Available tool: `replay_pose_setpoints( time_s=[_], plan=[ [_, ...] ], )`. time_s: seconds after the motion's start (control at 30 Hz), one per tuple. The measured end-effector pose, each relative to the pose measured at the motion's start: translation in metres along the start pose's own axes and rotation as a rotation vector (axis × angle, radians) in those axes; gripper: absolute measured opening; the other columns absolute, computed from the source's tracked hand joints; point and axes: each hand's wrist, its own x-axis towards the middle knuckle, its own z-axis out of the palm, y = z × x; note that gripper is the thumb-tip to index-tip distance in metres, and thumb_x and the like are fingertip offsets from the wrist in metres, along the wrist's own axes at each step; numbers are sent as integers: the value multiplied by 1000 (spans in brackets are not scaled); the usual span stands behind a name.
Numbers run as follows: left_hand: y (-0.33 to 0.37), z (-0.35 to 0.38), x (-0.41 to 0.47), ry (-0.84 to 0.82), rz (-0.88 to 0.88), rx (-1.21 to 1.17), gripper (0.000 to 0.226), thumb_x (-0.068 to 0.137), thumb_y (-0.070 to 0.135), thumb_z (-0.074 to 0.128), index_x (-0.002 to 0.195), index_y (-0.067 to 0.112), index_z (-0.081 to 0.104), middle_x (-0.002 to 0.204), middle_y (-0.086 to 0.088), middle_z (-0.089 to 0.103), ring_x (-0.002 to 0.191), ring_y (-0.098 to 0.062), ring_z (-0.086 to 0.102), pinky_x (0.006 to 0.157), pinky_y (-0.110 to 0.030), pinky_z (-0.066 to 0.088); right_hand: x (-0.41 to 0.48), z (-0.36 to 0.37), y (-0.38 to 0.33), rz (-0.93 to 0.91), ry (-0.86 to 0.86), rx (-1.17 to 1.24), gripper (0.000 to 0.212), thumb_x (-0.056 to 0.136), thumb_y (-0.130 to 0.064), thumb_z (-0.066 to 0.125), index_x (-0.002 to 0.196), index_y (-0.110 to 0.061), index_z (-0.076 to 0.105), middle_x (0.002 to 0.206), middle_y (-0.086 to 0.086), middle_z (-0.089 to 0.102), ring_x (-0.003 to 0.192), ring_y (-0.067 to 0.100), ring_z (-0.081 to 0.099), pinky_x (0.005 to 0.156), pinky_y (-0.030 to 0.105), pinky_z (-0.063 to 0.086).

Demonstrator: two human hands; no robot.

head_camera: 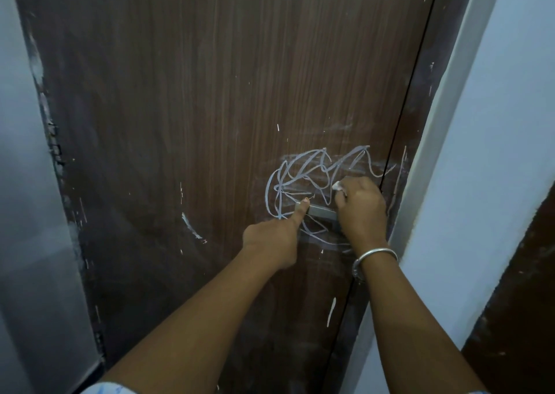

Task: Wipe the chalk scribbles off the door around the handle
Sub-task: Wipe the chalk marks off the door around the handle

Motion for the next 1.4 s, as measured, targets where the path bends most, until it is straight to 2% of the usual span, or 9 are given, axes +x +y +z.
replay_pose_setpoints(
  time_s=[0.17,0.43,0.63,0.77,0.87,0.93,1.1,1.17,1.4],
  plan=[
    [0,1,0,13,-1,28,100,83,16,57,142,45,-18,107,-8,61,86,-25,60,64,-36,42,3,-4,-5,77,164,-26,17,82,4,58,97,3,67,96,22,62,88,37,53,69,32,43],
    [3,2,0,16,-15,29,101,82,17,59,142,43,-19,105,-5,60,78,-21,55,61,-35,40,14,-11,-13,-7,-52,-219,18,79,2,56,94,5,65,100,24,61,93,38,50,75,40,47],
    [-9,-14,1,-10,60,26,92,85,25,55,143,43,-13,81,1,47,71,-17,50,58,-33,39,13,-15,-18,-102,-132,-200,17,78,4,61,95,1,65,97,20,59,90,33,54,72,36,48],
    [-34,-25,9,98,55,-81,89,81,25,58,149,27,1,109,-5,50,95,-23,54,73,-37,50,14,-5,-39,-260,-94,-139,43,69,9,67,110,-1,58,93,19,61,82,32,59,66,36,52],
    [-51,-40,20,119,74,-179,91,80,25,60,149,20,1,134,-8,39,115,-26,45,91,-41,47,26,7,-57,-419,-113,-110,36,67,6,69,100,-4,61,96,18,62,84,32,59,65,36,54],
    [-59,-50,28,145,94,-171,91,81,21,60,149,14,1,141,-10,33,122,-28,40,96,-41,44,36,18,-66,-555,-127,-164,30,66,1,73,94,-3,64,101,19,63,88,32,60,71,35,53],
    [-80,-64,46,196,88,-124,88,80,8,55,149,9,0,157,-8,7,144,-25,10,113,-43,27,50,47,-79,-716,-264,-331,45,80,-6,66,122,5,55,133,20,49,124,38,45,103,41,41],
    [-83,-65,51,179,93,-107,89,80,7,54,149,9,-3,159,-8,0,146,-25,1,116,-43,21,55,52,-83,-754,-243,-380,44,73,-9,74,113,3,62,128,19,56,121,35,49,104,39,40],
    [-83,-52,54,143,120,-143,98,81,14,59,148,15,-12,158,-3,-12,145,-22,-6,118,-43,15,65,42,-69,-502,-97,-316,57,65,3,75,118,10,55,124,26,56,120,36,51,102,41,38]
  ],
)
